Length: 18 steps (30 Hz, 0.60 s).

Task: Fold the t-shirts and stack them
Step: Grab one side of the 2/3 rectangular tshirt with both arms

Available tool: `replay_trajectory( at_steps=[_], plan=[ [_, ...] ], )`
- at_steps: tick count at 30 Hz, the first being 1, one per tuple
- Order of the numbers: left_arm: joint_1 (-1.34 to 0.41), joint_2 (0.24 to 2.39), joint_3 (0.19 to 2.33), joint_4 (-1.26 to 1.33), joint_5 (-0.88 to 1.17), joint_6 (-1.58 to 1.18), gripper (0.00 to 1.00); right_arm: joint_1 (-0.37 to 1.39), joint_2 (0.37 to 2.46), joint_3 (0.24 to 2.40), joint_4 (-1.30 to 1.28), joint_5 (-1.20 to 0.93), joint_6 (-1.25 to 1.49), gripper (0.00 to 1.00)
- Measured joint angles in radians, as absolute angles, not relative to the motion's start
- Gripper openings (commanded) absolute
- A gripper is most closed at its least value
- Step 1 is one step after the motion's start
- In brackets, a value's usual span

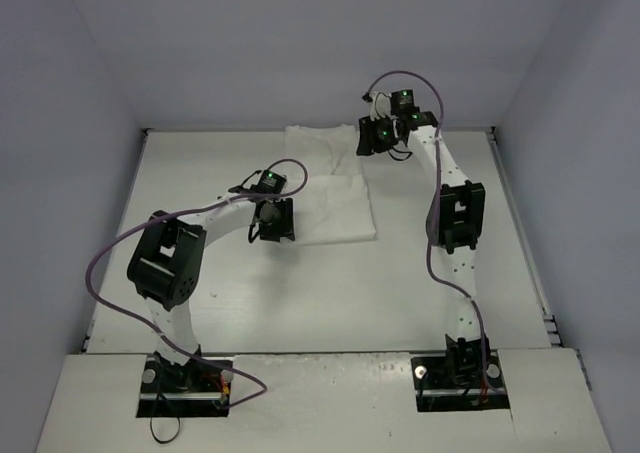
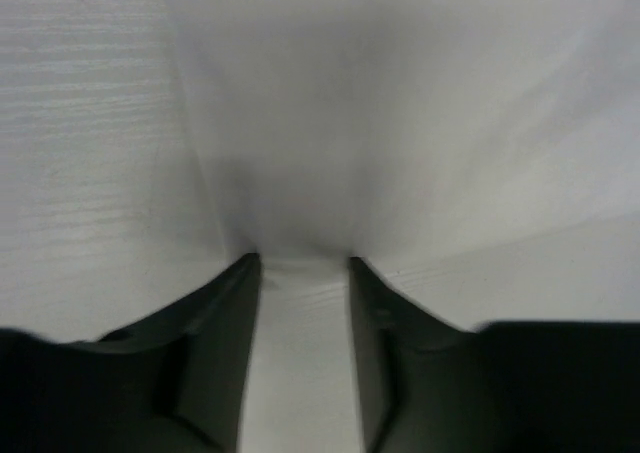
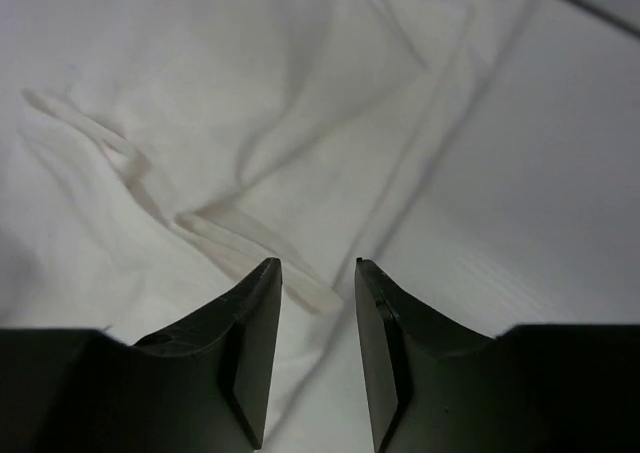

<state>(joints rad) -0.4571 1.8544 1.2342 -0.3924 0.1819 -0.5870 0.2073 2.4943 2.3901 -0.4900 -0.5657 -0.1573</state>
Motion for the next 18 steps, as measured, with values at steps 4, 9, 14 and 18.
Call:
replay_trajectory(
  at_steps=[4, 9, 14, 18],
  plan=[
    [-0.457, 1.767, 1.245, -0.457, 0.148, -0.592, 0.59, 0.203, 2.335, 2.105, -0.449, -0.411, -0.104, 0.51],
    [-0.452, 1.651, 1.272, -0.495, 0.123, -0.607, 0.59, 0.236, 2.004, 1.620, -0.372, -0.261, 0.026, 0.70],
    [-0.450, 1.668, 1.249, -0.497, 0.125, -0.630, 0.59, 0.258, 1.746, 1.310, -0.258, -0.179, 0.180, 0.71],
    [-0.448, 1.738, 1.212, -0.499, 0.129, -0.641, 0.58, 0.276, 1.655, 1.130, -0.192, -0.131, 0.282, 0.69]
  ],
)
